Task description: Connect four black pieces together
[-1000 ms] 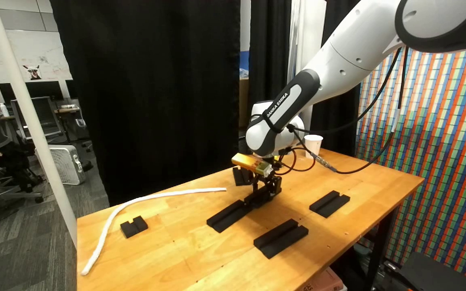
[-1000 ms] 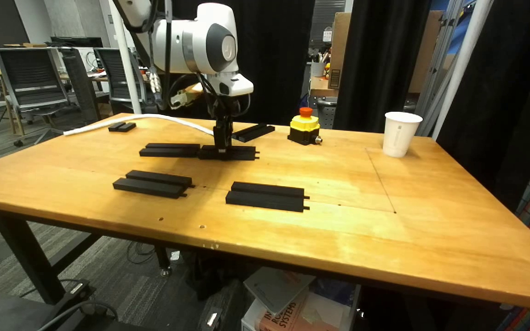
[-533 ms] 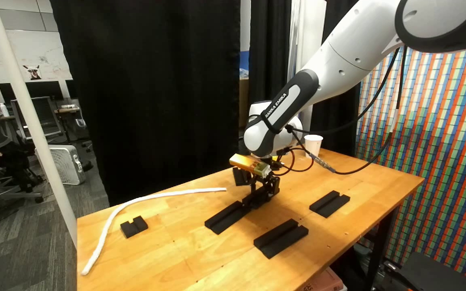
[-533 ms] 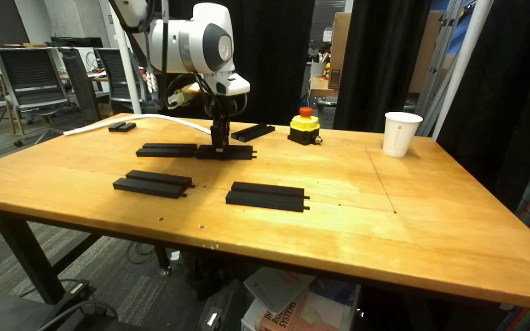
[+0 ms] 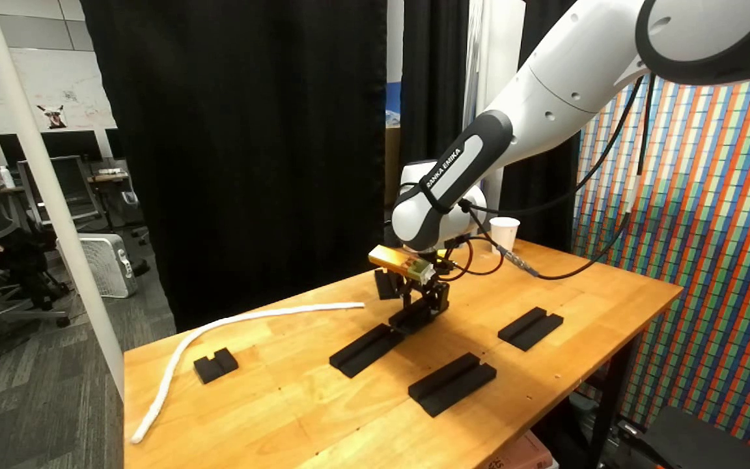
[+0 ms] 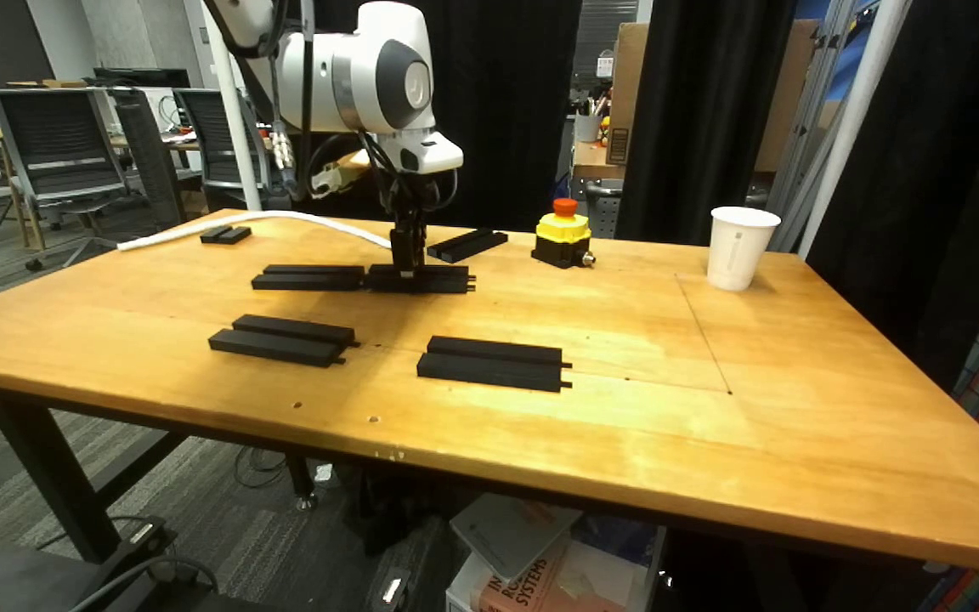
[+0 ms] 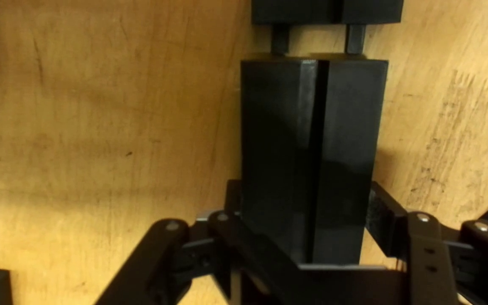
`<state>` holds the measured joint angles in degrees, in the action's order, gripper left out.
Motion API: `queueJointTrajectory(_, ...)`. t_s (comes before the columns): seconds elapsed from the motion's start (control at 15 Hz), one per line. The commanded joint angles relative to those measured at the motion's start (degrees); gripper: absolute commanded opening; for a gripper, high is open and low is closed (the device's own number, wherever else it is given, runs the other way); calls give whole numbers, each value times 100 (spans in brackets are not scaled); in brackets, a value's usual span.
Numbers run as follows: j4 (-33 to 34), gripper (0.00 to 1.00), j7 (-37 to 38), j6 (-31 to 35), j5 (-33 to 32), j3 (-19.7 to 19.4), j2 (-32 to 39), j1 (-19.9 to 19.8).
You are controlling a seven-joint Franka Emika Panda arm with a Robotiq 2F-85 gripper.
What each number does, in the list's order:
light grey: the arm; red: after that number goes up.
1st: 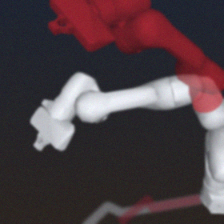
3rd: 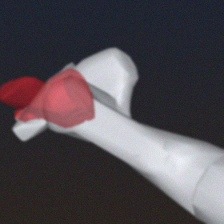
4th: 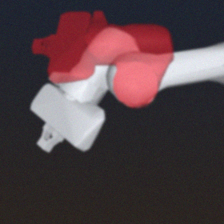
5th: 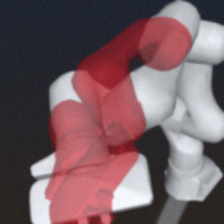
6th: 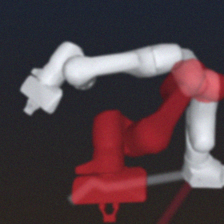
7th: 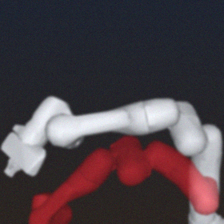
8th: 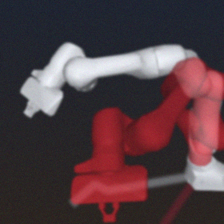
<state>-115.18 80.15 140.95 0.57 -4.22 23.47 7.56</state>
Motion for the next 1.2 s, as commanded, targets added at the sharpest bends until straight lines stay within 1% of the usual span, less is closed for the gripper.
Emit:
queueJointTrajectory(0.0, 125, 45, 65, -49, 53, 4, 26, 11)
queueJointTrajectory(0.67, 186, 45, -2, 3, 335, 95, 98, -29)
queueJointTrajectory(1.13, 364, 45, 57, -42, 408, 171, 192, 36)
